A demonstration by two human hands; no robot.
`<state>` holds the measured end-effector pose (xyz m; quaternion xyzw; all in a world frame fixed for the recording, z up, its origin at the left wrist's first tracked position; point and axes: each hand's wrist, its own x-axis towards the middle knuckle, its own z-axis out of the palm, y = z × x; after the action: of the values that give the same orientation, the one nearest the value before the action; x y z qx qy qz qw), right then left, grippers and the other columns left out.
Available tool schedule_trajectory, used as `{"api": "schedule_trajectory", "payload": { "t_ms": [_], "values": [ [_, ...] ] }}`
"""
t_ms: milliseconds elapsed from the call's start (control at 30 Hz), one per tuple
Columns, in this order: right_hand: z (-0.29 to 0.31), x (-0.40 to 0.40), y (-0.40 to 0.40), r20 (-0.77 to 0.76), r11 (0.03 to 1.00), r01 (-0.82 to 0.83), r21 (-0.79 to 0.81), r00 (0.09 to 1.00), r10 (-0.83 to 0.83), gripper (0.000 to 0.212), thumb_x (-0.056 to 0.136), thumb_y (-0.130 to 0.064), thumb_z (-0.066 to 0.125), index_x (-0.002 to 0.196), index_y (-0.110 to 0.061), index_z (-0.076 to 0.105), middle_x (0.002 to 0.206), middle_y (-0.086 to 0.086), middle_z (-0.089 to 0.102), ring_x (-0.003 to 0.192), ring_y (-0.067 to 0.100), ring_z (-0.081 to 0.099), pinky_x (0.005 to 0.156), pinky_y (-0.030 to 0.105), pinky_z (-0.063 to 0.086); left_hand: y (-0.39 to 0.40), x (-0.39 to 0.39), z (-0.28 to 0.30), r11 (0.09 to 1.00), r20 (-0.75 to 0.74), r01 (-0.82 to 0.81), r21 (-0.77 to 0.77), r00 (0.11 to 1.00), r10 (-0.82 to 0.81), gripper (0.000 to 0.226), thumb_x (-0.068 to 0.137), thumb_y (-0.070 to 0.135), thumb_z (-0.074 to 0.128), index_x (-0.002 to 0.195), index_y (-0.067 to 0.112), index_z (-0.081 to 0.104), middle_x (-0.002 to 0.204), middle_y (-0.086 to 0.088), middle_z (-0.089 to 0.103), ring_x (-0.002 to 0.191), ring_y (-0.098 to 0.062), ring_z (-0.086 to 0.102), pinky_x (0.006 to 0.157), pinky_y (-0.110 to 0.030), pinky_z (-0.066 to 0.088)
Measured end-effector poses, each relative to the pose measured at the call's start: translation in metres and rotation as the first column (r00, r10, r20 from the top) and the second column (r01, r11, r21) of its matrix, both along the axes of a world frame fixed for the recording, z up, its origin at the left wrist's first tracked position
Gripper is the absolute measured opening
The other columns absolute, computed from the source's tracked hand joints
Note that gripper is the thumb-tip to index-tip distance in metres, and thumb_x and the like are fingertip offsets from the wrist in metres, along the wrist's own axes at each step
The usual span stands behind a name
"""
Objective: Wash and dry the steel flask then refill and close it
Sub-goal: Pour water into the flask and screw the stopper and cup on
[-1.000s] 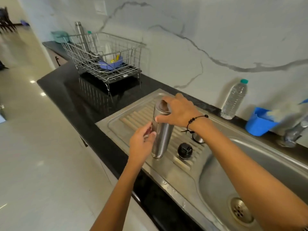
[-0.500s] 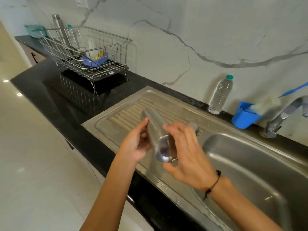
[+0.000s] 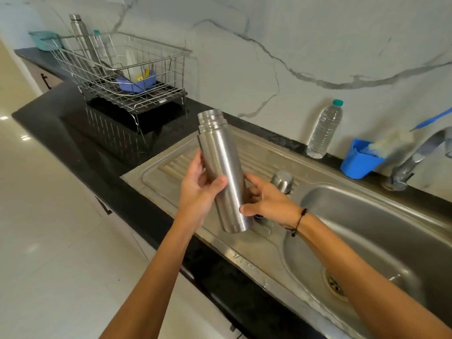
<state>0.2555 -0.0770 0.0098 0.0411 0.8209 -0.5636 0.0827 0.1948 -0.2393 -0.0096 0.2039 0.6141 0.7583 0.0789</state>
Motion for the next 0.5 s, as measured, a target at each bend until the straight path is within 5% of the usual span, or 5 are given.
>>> {"api": "schedule_trajectory", "payload": {
  "t_ms": [133,500],
  "values": [
    [-0.014,-0.010,-0.003,-0.006,0.999,-0.010,0.048,1.000,0.010,0.085,0.071,0.002,0.069,0.140,-0.024,0.027,0.120,0.005,0.055,0.111,0.021,0.054,0.095,0.039,0.048,-0.003,0.007,-0.007,0.984,-0.142,0.041,-0.172,0.988,-0.066,0.087,0.071,0.030,0.073,0.143,0.031,0.025,0.145,-0.001,0.045,0.130,-0.014,0.048,0.107,-0.041,0.042],
    [-0.036,-0.016,0.000,-0.046,0.983,0.065,0.174,0.997,-0.058,0.082,0.069,0.002,0.073,0.135,-0.018,0.029,0.118,0.003,0.056,0.107,0.019,0.056,0.095,0.040,0.049,0.002,0.018,-0.026,0.969,-0.093,0.032,-0.243,0.994,-0.057,0.084,0.068,0.034,0.073,0.135,0.048,0.025,0.148,0.000,0.042,0.132,-0.012,0.045,0.110,-0.050,0.037]
  ]
}}
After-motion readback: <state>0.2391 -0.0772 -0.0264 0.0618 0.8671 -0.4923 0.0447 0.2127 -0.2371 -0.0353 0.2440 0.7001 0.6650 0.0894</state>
